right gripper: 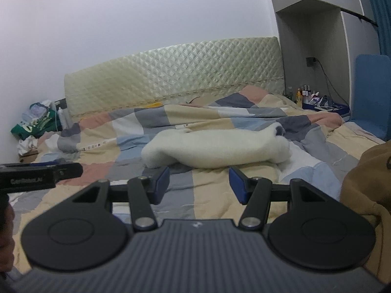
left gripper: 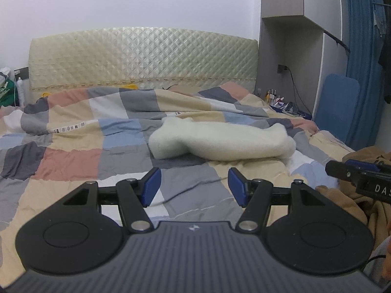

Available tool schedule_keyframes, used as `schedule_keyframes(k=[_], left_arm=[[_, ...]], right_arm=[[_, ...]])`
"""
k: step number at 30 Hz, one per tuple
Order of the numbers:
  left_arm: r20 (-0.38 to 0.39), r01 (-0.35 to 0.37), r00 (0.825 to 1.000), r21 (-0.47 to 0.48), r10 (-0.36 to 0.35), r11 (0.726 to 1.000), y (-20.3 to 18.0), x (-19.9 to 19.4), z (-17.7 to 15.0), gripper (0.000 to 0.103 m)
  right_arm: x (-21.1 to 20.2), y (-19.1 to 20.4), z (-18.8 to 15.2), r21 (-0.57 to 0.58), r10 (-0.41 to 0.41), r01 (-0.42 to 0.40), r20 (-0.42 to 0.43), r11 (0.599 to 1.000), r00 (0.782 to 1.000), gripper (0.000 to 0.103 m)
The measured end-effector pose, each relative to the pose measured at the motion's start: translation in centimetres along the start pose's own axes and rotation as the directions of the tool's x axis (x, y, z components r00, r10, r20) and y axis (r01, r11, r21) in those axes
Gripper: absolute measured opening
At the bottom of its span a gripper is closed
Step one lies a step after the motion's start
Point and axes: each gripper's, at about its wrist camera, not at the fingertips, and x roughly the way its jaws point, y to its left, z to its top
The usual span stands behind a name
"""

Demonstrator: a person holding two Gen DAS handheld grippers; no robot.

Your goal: Fold large clothes

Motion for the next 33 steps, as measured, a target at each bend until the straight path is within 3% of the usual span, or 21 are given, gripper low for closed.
schedule_keyframes(k=[16, 21, 23, 25, 29, 31, 33], left_arm=[[-0.026, -0.003, 1.0, -0.027, 0.002, 1.0, 0.44, 0.38, -0.16, 0.066], [-0.026, -0.007, 1.0, -0.026, 0.006, 1.0, 0.47, 0.44, -0.2, 0.071], [-0.02, -0.015, 1.0, -0.033, 0.015, 0.999, 0.41, 0.35, -0.23, 0.085], [-0.016, -0.019, 1.0, -0.034, 0.019, 0.999, 0.42, 0.32, -0.2, 0.092], [-0.008, -0.022, 1.0, -0.041, 0.022, 0.999, 0.4, 0.04, -0.25, 0.099], [-0.003, -0.027, 1.0, -0.034, 0.027, 0.999, 0.28, -0.13, -0.25, 0.1], [-0.002, -0.03, 1.0, -0.035, 0.029, 0.999, 0.21, -0.27, -0.23, 0.101]], right_arm=[[0.58, 0.41, -0.32, -0.03, -0.007, 0.007, -0.014, 1.0, 1.0, 0.058], [0.56, 0.42, -0.34, -0.034, -0.015, 0.014, -0.012, 0.999, 1.0, 0.058], [0.51, 0.32, -0.36, -0.036, -0.024, 0.024, -0.005, 0.999, 1.0, 0.064], [0.44, 0.22, -0.37, -0.039, -0.029, 0.029, 0.0, 0.999, 1.0, 0.068], [0.68, 0.14, -0.33, -0.044, -0.043, 0.043, -0.005, 0.998, 0.999, 0.072], [0.69, 0.05, -0.32, -0.041, -0.058, 0.058, 0.002, 0.997, 0.998, 0.086], [0.65, -0.03, -0.31, -0.032, -0.065, 0.065, 0.009, 0.997, 0.998, 0.093]])
